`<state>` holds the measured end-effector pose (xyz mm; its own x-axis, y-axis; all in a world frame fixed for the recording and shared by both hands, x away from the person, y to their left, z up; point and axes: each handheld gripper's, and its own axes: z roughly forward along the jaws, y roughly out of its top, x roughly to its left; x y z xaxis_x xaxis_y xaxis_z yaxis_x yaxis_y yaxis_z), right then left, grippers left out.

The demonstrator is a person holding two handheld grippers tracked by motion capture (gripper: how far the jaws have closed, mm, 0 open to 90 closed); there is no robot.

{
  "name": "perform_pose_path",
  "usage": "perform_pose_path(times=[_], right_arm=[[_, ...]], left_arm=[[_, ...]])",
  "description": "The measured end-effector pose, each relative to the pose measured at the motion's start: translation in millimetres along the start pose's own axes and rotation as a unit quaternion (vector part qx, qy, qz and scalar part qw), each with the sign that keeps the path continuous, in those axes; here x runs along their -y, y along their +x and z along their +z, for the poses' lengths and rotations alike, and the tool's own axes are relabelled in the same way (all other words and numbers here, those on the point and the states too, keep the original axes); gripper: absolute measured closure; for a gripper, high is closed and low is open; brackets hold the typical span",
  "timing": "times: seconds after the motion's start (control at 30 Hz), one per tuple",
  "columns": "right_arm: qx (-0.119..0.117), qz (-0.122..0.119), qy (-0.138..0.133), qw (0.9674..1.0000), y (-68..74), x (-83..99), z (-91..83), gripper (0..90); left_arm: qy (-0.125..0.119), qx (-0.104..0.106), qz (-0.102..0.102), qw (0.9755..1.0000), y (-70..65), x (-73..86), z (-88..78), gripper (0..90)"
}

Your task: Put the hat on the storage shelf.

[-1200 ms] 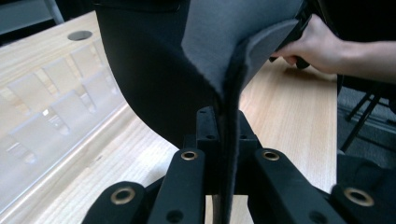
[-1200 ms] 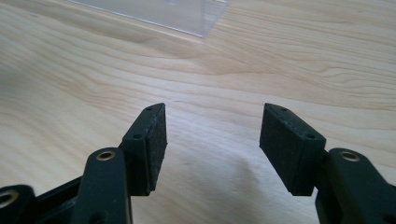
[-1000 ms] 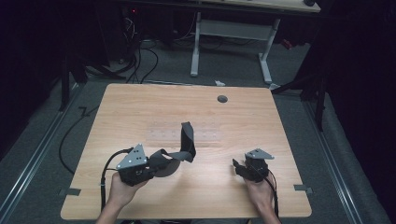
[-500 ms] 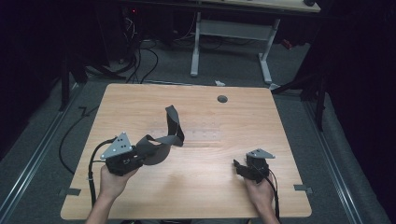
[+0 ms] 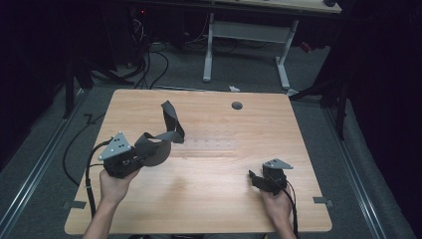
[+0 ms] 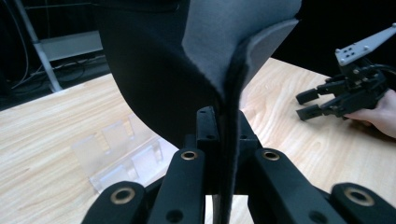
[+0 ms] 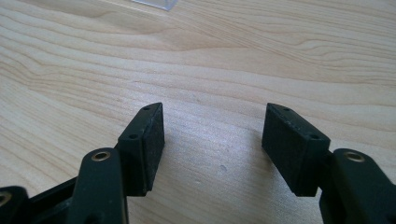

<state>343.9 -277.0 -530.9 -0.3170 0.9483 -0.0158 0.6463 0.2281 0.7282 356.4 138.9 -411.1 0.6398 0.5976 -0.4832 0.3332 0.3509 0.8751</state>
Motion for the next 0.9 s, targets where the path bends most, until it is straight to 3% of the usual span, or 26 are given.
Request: perform_pose_path(times=[0.2, 0.33, 0.5, 0.9], right_arm=[[0.0, -0.001, 0.0, 1.0, 0.1, 0.0, 0.0, 38.6], [0.0, -0.001, 0.0, 1.0, 0.1, 0.0, 0.0, 38.6], [0.0, 0.0, 0.0, 1.0, 0.3, 0.0, 0.0, 38.7], [0.0, 0.0, 0.0, 1.0, 0.3, 0.0, 0.0, 38.6]], left_arm=[[-0.001, -0.017, 0.004, 0.9999, 9.0, -4.4, 9.8, 86.5], [-0.012, -0.023, -0.008, 0.9996, 16.5, -9.9, 16.1, 86.5], [-0.02, -0.034, -0.009, 0.9992, 22.1, -15.3, 25.9, 86.5], [-0.035, -0.06, 0.004, 0.9976, 42.8, -18.5, 37.5, 86.5]])
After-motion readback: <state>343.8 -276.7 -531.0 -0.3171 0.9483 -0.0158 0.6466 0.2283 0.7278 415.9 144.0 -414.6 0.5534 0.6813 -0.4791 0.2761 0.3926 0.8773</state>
